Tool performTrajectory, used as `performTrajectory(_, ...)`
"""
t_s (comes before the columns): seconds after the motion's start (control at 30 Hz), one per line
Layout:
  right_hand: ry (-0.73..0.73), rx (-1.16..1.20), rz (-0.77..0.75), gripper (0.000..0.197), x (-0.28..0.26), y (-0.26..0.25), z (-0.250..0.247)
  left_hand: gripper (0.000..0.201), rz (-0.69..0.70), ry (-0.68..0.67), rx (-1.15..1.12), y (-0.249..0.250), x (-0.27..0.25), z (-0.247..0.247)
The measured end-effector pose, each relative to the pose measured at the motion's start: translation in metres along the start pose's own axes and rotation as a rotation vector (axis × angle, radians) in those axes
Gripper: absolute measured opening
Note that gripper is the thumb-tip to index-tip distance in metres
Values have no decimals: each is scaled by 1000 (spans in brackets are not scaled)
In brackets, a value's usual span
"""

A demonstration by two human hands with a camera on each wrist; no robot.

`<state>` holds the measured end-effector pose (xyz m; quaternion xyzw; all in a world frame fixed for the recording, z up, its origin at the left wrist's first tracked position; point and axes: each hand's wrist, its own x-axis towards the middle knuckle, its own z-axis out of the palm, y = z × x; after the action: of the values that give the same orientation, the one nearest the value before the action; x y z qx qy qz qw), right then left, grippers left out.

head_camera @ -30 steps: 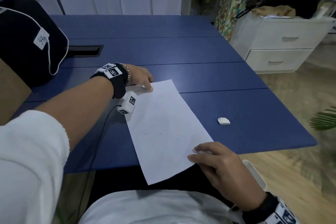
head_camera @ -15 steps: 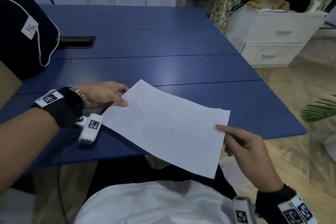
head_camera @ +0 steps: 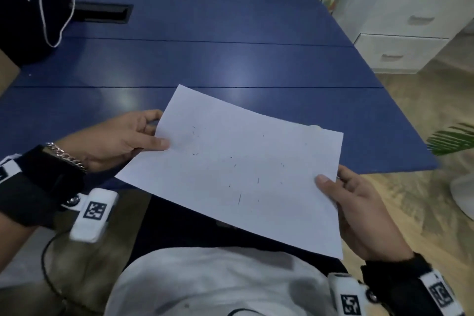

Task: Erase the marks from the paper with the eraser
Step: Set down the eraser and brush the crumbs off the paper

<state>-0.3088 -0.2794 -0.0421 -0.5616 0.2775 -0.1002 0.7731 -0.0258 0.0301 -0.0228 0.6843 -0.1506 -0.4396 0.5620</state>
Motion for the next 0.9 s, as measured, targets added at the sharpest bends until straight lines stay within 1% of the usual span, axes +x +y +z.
performTrajectory(0.07, -17, -7, 6, 34, -6, 1, -5, 59, 6, -8, -5, -6, -5, 4)
performTrajectory(0.17, -10, -19, 4, 34, -20, 3, -15, 53, -19, -59, -11, -15, -15, 12)
performTrajectory(0.33, -36, -21, 52, 35, -50, 9, -40, 46, -34, -125, 21, -24, -30, 44)
performTrajectory(0.57, 71, -34, 102, 33, -96, 29, -101, 44, -60, -330, 29, -36, -46, 113)
performTrajectory(0.67, 116, -30, 147, 34, -113, 34, -134, 46, -84, -414, 75, -55, -40, 143)
performTrajectory(0.7, 136, -23, 162, 34, -119, 36, -145, 42, -96, -435, 89, -62, -36, 155)
performTrajectory(0.77, 168, -20, 189, 34, -129, 42, -166, 33, -120, -442, 105, -78, -25, 179)
performTrajectory(0.9, 186, -63, 268, 35, -146, 63, -196, 34, -145, -431, 177, -106, -3, 214)
